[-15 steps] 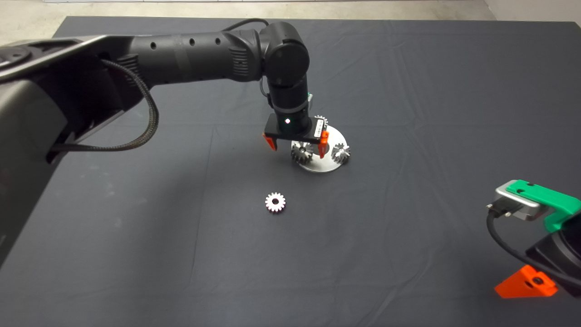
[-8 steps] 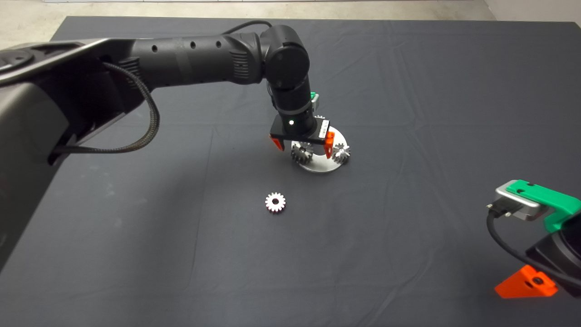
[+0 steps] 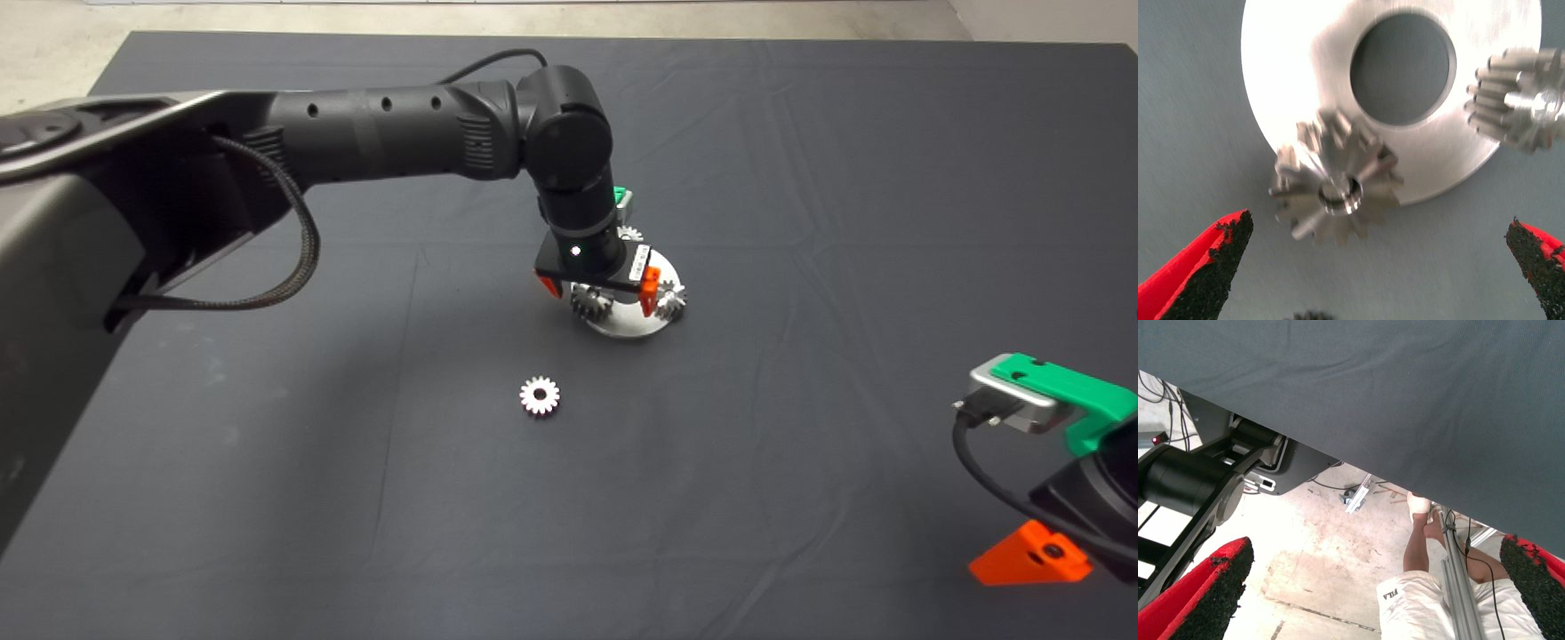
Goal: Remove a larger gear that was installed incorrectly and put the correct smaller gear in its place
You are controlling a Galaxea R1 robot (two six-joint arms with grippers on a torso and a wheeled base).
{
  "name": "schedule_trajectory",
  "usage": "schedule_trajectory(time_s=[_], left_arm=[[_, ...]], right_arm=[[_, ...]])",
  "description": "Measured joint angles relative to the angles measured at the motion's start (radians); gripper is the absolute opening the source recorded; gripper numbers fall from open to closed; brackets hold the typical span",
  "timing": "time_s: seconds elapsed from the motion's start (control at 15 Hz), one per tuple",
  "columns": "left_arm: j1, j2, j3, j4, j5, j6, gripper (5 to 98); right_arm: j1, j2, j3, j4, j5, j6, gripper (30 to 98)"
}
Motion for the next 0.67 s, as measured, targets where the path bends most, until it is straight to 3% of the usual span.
schedule_trajectory(time_s=[0.67], left_arm=[[0.013, 0.003, 0.001, 0.115, 0.001, 0.000, 97.8]], right_arm=[[0.000, 0.000, 0.000, 0.000, 0.000, 0.000, 97.7]])
